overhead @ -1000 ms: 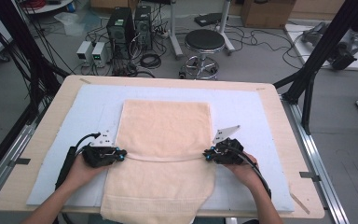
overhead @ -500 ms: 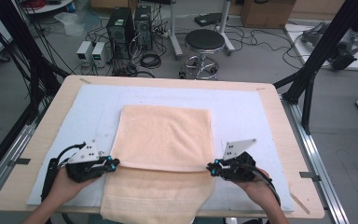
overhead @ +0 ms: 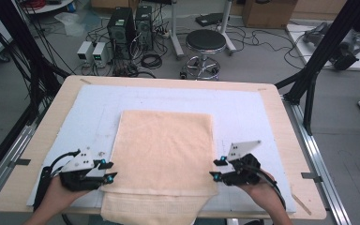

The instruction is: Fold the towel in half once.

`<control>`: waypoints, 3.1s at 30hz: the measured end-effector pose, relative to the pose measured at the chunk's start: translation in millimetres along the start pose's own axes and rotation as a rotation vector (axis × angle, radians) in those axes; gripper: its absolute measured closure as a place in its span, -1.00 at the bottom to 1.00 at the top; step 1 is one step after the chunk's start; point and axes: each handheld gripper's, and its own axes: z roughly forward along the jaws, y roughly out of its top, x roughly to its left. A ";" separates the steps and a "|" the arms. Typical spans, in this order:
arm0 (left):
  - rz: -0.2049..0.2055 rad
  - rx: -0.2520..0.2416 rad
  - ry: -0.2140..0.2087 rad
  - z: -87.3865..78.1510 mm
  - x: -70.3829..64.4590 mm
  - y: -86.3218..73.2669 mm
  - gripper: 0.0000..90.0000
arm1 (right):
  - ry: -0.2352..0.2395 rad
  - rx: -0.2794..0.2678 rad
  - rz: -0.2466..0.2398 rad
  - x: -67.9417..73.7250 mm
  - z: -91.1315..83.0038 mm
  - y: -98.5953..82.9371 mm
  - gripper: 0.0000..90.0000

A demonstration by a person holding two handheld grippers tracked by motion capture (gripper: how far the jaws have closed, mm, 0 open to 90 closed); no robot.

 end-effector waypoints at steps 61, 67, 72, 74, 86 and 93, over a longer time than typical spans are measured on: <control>-0.257 -0.003 0.275 83.8 112.6 44.3 0.37 | -0.192 0.010 0.250 -145.3 62.2 46.6 0.20; -0.188 -0.025 0.218 70.0 86.3 40.6 0.26 | -0.155 -0.031 0.160 -102.6 34.2 36.5 0.11; -0.139 -0.011 0.187 62.6 65.4 33.4 0.24 | -0.081 -0.001 0.111 -69.0 26.7 27.8 0.02; -0.127 -0.011 0.168 59.8 57.7 30.8 0.21 | -0.064 -0.024 0.077 -55.6 23.7 23.1 0.02; -0.081 0.072 0.072 67.5 37.1 10.0 0.10 | 0.001 0.048 -0.054 -18.3 50.4 6.1 0.22; -0.096 0.064 0.081 67.6 41.0 8.9 0.11 | 0.035 0.059 -0.058 -26.7 61.6 25.1 0.70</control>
